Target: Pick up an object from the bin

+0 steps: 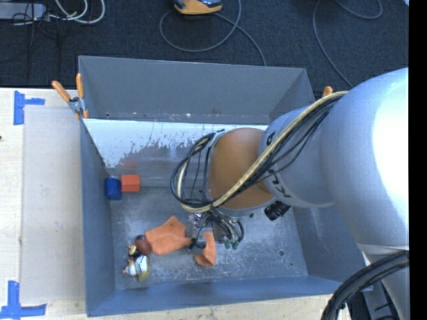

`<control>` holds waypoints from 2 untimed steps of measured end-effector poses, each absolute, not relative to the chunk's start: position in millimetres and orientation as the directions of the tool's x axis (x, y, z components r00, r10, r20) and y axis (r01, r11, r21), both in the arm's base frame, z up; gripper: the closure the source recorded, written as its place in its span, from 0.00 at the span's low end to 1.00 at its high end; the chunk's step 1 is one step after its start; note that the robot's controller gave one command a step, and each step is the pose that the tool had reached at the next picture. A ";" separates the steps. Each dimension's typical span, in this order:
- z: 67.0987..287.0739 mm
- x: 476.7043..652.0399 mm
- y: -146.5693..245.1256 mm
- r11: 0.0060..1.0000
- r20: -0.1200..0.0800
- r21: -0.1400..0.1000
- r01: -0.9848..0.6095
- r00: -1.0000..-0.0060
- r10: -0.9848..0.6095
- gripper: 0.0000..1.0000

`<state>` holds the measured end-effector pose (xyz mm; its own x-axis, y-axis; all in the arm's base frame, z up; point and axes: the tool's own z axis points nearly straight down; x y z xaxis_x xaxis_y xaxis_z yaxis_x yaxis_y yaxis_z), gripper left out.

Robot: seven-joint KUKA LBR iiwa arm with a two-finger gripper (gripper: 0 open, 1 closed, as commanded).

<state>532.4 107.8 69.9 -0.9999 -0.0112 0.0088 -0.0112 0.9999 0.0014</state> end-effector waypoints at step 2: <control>70.3 542.1 120.0 1.000 0.008 0.001 -0.023 -1.000 -0.023 1.00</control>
Offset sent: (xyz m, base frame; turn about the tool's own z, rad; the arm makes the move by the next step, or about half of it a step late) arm 0.0064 0.0161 0.0001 -0.0141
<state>542.1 120.0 70.3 -0.9997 -0.0232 0.0078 -0.0232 0.9997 0.0007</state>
